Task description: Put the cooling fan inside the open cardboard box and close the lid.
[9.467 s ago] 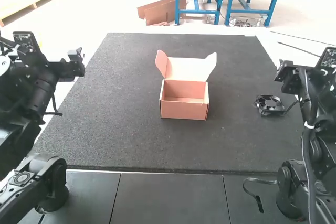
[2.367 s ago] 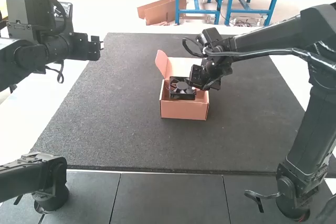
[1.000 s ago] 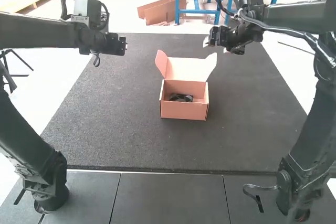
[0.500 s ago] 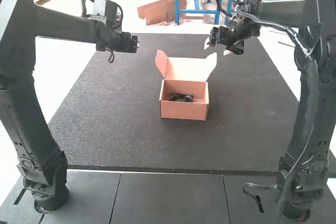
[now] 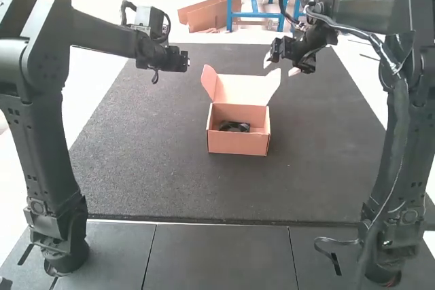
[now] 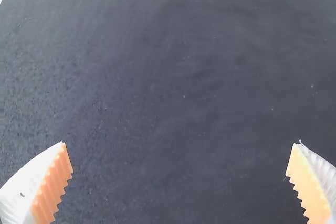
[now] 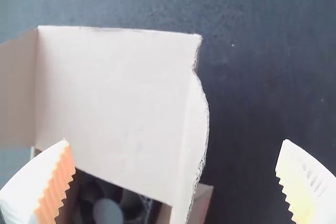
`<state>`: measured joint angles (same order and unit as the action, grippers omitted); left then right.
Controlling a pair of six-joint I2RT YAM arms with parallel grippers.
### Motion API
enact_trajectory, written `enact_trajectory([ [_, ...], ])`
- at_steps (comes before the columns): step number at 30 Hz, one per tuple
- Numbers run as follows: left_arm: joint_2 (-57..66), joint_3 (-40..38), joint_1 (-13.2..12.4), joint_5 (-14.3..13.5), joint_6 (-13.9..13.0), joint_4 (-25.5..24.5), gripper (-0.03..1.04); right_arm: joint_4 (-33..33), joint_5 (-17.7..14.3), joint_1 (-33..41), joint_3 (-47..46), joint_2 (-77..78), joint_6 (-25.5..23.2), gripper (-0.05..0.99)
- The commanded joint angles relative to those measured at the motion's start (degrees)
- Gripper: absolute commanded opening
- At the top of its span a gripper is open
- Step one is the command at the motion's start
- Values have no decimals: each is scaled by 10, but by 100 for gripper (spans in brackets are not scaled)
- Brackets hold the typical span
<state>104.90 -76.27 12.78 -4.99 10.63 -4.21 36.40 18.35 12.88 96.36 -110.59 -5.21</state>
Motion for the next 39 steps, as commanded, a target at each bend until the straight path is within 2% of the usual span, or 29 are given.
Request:
enact_trajectory([
  [1, 12, -27, 4, 16, 16, 3, 97, 7, 12, -8, 16, -2, 16, 88],
  [8, 29, -39, 11, 26, 25, 2, 97, 21, 22, -16, 19, -1, 27, 87],
  [15, 31, -40, 30, 77, 28, 5, 97, 45, 29, -22, 19, 2, 42, 84],
  [24, 29, -40, 40, 92, 30, 11, 97, 66, 35, -21, 19, 2, 69, 75],
  [29, 28, -40, 42, 92, 30, 14, 97, 46, 34, -19, 16, 3, 78, 70],
  [36, 26, -39, 42, 98, 34, 14, 97, 10, 29, -15, 15, 3, 77, 54],
  [39, 25, -39, 42, 98, 34, 14, 97, 8, 29, -15, 12, 2, 78, 53],
])
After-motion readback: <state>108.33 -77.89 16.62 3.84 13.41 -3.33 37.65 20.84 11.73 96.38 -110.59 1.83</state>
